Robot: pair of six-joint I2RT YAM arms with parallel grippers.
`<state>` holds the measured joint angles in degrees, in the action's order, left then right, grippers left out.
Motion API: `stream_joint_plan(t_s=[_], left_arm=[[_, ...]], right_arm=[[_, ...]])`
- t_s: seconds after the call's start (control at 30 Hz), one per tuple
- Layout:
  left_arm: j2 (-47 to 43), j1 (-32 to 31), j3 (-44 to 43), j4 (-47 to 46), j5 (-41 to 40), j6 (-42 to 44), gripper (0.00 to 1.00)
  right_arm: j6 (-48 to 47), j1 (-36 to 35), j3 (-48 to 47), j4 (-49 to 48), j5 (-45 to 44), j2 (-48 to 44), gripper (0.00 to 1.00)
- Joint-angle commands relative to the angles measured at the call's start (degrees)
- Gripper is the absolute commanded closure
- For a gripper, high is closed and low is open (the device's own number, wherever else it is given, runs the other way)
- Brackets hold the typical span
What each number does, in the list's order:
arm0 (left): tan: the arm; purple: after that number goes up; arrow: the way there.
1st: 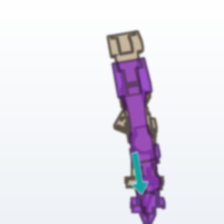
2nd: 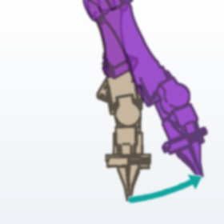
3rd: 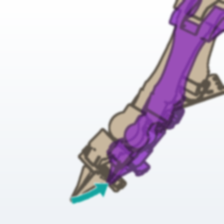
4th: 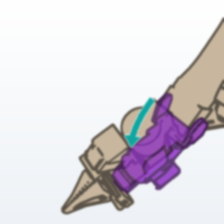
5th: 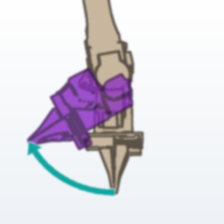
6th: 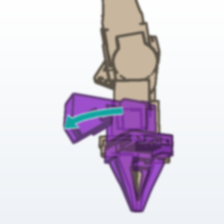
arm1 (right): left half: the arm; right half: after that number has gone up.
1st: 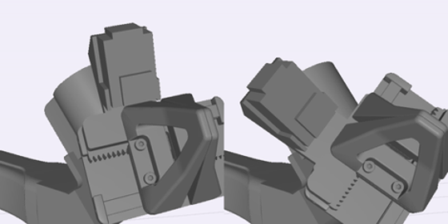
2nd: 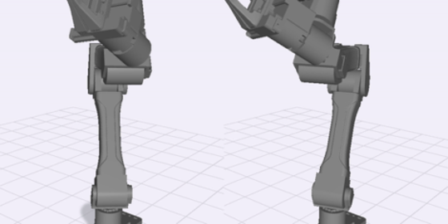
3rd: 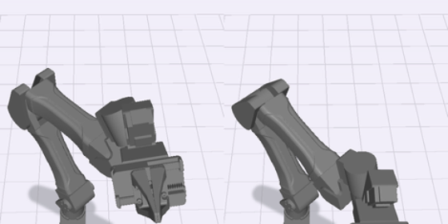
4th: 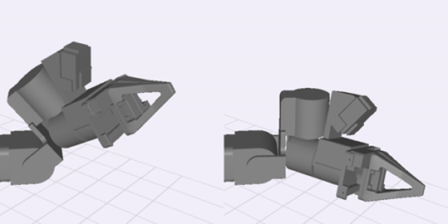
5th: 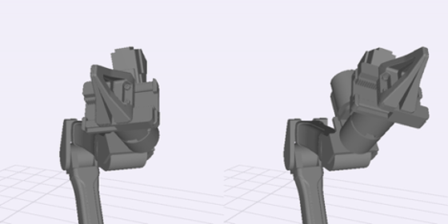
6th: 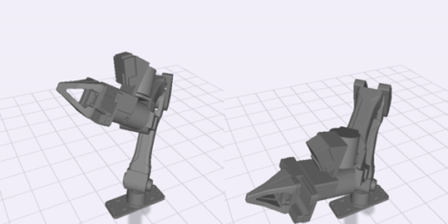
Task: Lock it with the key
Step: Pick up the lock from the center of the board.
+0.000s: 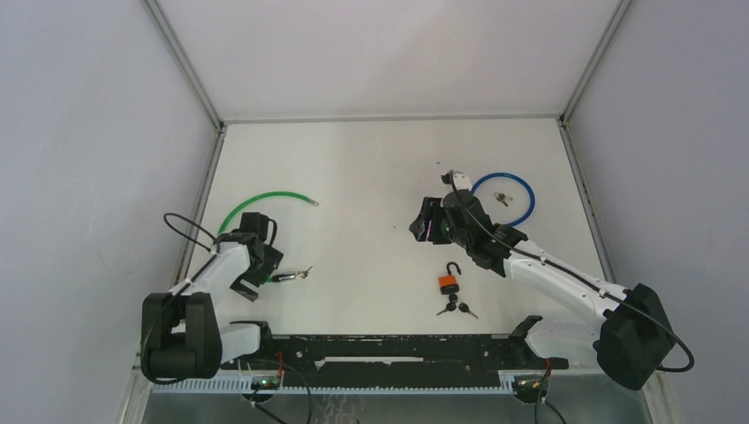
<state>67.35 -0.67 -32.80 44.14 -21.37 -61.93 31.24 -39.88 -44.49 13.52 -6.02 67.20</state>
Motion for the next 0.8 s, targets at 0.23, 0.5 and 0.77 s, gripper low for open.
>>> stream_joint_plan(t_s=[0.23,0.5,0.77], left_arm=[[6.5,0.4,0.9,-5.3,5.2,-5.3,0.58],[4.7,-4.9,-2.2,-9.8,8.2,2.3,1.00],[3.5,-20.2,-10.5,-4.8,1.6,4.4,1.00]], right_arm=[[0.1,0.1,2.2,-0.2,-1.8,-2.2,0.36],[0.6,0.7,2.9,0.3,-2.2,-5.1,0.37],[0.8,1.1,3.0,-1.1,-0.1,-6.1,0.36]])
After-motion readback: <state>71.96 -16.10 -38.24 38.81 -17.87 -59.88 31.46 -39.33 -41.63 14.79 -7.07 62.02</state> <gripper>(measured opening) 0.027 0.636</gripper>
